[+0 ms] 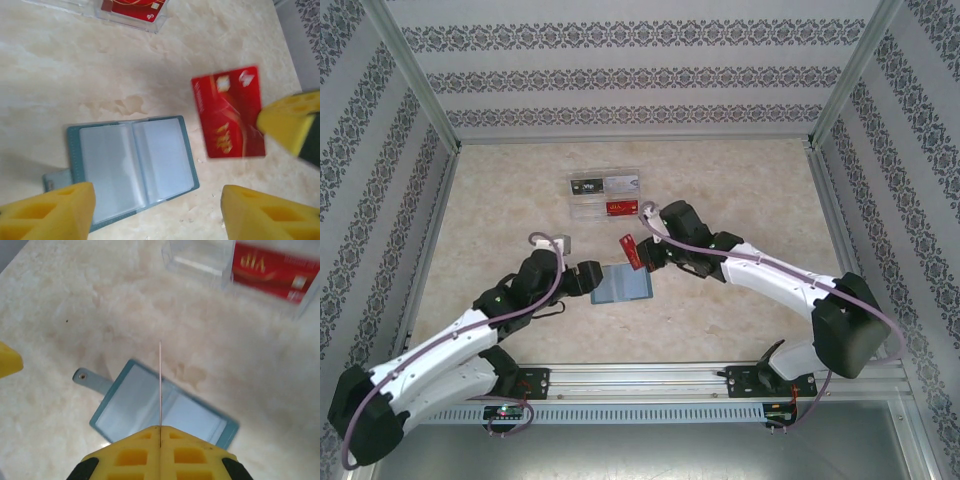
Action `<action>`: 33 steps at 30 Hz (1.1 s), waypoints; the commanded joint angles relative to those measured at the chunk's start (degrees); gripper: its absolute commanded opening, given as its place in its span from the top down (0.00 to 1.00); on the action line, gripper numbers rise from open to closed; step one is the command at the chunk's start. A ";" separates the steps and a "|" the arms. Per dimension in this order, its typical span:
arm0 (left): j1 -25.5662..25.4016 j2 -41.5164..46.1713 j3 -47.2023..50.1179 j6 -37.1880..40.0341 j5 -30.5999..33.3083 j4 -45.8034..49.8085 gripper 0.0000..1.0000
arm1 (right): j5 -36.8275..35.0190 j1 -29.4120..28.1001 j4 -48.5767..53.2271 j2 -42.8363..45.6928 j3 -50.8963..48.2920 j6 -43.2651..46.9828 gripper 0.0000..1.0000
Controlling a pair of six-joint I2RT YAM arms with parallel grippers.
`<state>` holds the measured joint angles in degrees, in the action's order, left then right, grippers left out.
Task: Take the credit cards out of the card holder
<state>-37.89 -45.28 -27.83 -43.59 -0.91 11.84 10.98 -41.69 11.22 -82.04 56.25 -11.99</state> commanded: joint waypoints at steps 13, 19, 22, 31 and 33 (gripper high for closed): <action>-0.44 18.20 4.58 0.61 6.52 13.42 0.00 | -15.95 -0.85 -0.02 -16.02 15.73 51.08 1.00; -0.43 21.73 4.51 0.15 8.29 17.09 0.00 | -16.60 0.29 2.49 -23.91 22.08 63.77 1.00; -0.50 23.97 3.70 0.07 10.15 20.27 0.00 | -17.91 0.51 1.64 -27.02 24.03 68.05 1.00; -0.44 30.35 4.16 -0.84 12.29 24.14 0.00 | -19.73 2.01 1.73 -33.59 29.54 72.53 1.00; -0.44 30.56 4.15 -0.90 12.48 24.41 0.00 | -19.81 2.17 1.65 -34.37 30.28 72.92 1.00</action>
<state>-37.89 -15.53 -23.75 -43.79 9.82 33.52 -8.01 -40.16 12.47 -115.39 84.18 58.59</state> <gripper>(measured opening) 0.997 0.065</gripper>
